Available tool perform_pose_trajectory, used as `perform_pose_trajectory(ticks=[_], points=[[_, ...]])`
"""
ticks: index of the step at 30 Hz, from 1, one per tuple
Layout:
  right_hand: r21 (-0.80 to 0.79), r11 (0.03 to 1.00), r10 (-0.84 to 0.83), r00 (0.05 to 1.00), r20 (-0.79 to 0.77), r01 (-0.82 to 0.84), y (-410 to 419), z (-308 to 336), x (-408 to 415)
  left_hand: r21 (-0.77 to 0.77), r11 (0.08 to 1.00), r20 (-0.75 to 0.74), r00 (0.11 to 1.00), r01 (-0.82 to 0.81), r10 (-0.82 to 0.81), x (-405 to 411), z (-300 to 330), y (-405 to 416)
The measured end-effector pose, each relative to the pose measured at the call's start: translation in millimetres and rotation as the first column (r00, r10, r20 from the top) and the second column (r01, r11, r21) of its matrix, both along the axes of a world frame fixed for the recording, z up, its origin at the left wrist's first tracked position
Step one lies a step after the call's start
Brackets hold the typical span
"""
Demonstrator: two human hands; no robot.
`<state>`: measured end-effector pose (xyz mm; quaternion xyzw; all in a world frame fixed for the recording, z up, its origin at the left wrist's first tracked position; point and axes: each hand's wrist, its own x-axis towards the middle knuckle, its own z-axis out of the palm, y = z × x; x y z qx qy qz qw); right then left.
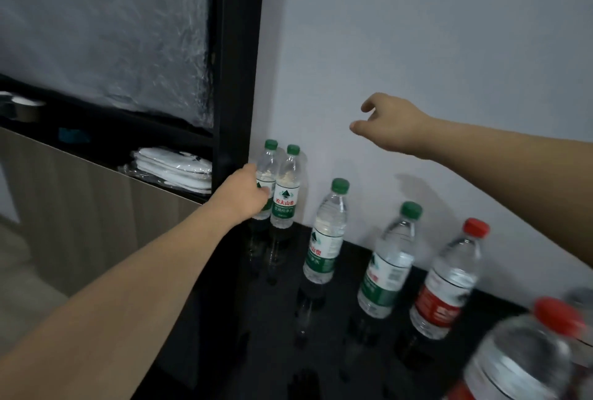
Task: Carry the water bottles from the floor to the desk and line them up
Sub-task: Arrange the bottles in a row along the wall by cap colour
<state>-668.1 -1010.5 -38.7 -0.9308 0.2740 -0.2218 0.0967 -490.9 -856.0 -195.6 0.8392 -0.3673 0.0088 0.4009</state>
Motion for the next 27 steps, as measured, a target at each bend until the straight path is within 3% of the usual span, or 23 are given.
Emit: perform_pose_trajectory(ticks=[6,13,21,27], points=[[-0.039,0.995,-0.091,0.996,0.010,0.091,79.4,33.5,-126.5,-0.072,0.996,0.018,0.999,0.043,-0.042,-118.8,74.2,52.0],[-0.036,0.997,-0.073,0.997,-0.022,0.072,156.2,34.6,-237.8,-0.100,0.989,0.107,0.989,0.111,-0.101,-233.8,108.5,102.1],[0.023,0.996,-0.088,0.996,-0.032,0.089,173.9,39.2,-309.3,-0.087,0.988,0.098,0.988,0.126,-0.118,-285.5,129.2,129.0],[0.077,0.991,-0.108,0.994,-0.035,0.110,133.4,32.4,-295.6,-0.039,0.994,0.052,0.994,0.100,-0.098,-268.1,115.5,101.0]])
